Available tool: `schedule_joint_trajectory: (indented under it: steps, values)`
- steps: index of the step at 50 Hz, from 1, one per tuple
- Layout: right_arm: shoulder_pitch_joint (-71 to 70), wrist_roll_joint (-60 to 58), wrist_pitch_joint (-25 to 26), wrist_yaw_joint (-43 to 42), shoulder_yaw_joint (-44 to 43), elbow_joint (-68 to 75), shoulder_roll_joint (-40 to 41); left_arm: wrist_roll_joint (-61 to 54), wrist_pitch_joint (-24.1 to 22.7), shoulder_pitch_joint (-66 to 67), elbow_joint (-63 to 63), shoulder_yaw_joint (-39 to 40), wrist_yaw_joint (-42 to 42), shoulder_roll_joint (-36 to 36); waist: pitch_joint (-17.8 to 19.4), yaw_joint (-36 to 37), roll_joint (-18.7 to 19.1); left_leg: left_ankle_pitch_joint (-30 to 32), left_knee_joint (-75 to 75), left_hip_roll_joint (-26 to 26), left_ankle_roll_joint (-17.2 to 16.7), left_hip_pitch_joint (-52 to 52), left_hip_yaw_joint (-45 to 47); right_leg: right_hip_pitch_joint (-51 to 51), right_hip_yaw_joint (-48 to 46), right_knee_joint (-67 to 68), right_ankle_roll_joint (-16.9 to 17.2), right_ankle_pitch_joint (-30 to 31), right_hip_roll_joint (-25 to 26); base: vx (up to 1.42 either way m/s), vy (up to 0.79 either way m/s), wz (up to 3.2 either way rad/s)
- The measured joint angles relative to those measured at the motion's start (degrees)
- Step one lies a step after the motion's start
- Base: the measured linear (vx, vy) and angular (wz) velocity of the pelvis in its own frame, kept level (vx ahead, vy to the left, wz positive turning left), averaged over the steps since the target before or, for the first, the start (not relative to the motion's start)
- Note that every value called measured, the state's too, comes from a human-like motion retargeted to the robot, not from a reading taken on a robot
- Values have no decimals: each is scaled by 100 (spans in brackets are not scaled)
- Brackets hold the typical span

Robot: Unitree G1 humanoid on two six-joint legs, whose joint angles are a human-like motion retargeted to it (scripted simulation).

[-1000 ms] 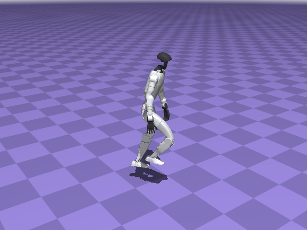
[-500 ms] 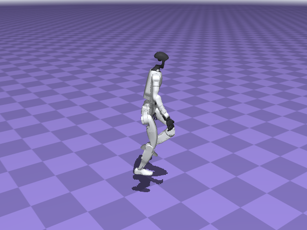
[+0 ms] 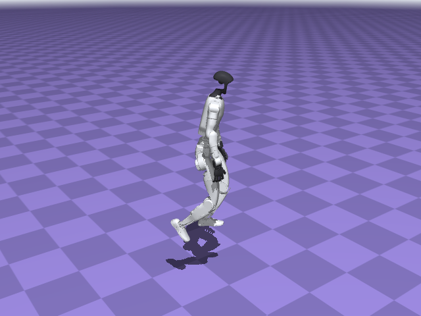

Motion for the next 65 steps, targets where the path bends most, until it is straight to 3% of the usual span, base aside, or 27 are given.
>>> schedule_joint_trajectory:
  steps: [4,9,15,20,24,27,30,32,36,40,43,49,50,52,55,57,61,65]
  values:
    - [16,225,49,86,-254,22,-87,-105,84,-349,-424,-110,25,229,10,-445,120,372,-1446,-194,-105,1003,-252,-941,-77,2347,-581,-1104,-473,27,4,38]
    - [85,581,36,1,-561,-21,-99,-337,137,-631,-887,-252,145,427,-49,-966,398,937,-2882,-15,-332,1959,-614,-2221,-135,3621,-867,-2262,-254,28,2,51]
    - [74,867,-5,-188,-791,-81,-72,-362,87,-780,-1182,-473,132,488,-14,-1328,545,1182,-3432,55,-564,2534,-866,-3113,-391,2840,-831,-2793,164,33,-4,42]
    - [-15,945,46,-217,-868,-120,-111,-266,118,-672,-1004,-580,-165,312,-48,-1405,692,1509,-3287,121,-794,2583,-822,-2772,-615,1718,-1115,-3100,389,33,-6,17]
    - [-29,858,74,-216,-825,-204,-180,-216,164,-395,-658,-546,-423,67,-43,-1225,851,2793,-1745,338,-1387,2031,-653,-2017,-685,645,-1325,-3061,671,26,-3,-5]
    - [-6,776,108,-241,-744,-341,-250,-222,163,-157,-491,-436,-487,-15,-33,-880,917,3115,516,583,-1647,1146,-427,-1354,-666,-335,-1317,-2859,916,21,3,-23]
    - [-62,610,133,-264,-622,-507,-376,-210,152,36,-446,-244,-448,16,-62,-432,859,2712,2946,948,-1466,66,-96,-721,-599,-1394,-1205,-2627,1101,22,6,-20]
    - [-110,459,126,-241,-522,-624,-441,-176,146,170,-412,-93,-397,61,-91,-150,716,2098,4083,1126,-1213,-657,55,-394,-509,-2021,-1084,-2484,1151,26,7,-10]
    - [-197,303,62,-240,-271,-889,-521,-213,94,474,-264,169,-247,111,-96,282,411,1073,4931,1230,-844,-2014,233,86,-305,-2743,-812,-2293,1128,32,9,-15]
    - [-238,247,-20,-252,-48,-1078,-486,-259,40,743,-50,247,-167,100,-25,553,228,616,4034,1018,-817,-2668,248,472,-119,-2948,-541,-2110,1061,40,10,-29]
    - [-172,255,-53,-265,7,-1022,-362,-208,10,824,71,200,-166,78,-41,623,172,489,3179,854,-734,-2516,234,639,-1,-2963,-325,-1781,1020,43,9,-6]
    - [148,311,-30,-316,-51,-417,16,-175,-35,810,79,-39,-135,-25,-236,383,85,385,1682,502,-292,-1444,269,419,210,-2335,429,77,794,41,4,31]
    - [197,320,-12,-314,-70,-308,64,-183,-30,801,11,-86,-129,-38,-260,297,63,397,1375,402,-237,-1208,269,277,166,-1928,489,371,662,37,0,39]
    - [232,349,34,-284,-138,-169,93,-235,-19,710,-212,-165,-138,-6,-270,93,32,425,677,178,-137,-657,256,-149,-86,-592,258,542,163,35,1,32]
    - [154,469,88,-201,-317,-94,35,-284,24,412,-632,-270,-118,169,-204,-269,37,574,-574,-178,-55,306,144,-930,-232,1695,-351,70,-656,34,4,33]
    - [150,614,83,-234,-443,-109,-1,-329,47,222,-920,-379,-4,297,-202,-536,134,746,-1397,-280,-85,891,-92,-1494,-118,2782,-594,-542,-796,35,3,54]
    - [167,963,24,-373,-662,-152,-51,-606,31,-80,-1460,-517,222,502,-193,-987,403,1129,-2713,-175,-246,1842,-559,-2703,-46,4022,-810,-1532,-622,38,-1,56]
    - [138,1250,-38,-492,-826,-157,-93,-849,-62,-275,-1830,-637,314,606,-92,-1278,571,1324,-3282,-63,-424,2489,-877,-3596,-223,3886,-762,-1917,-285,43,-7,46]
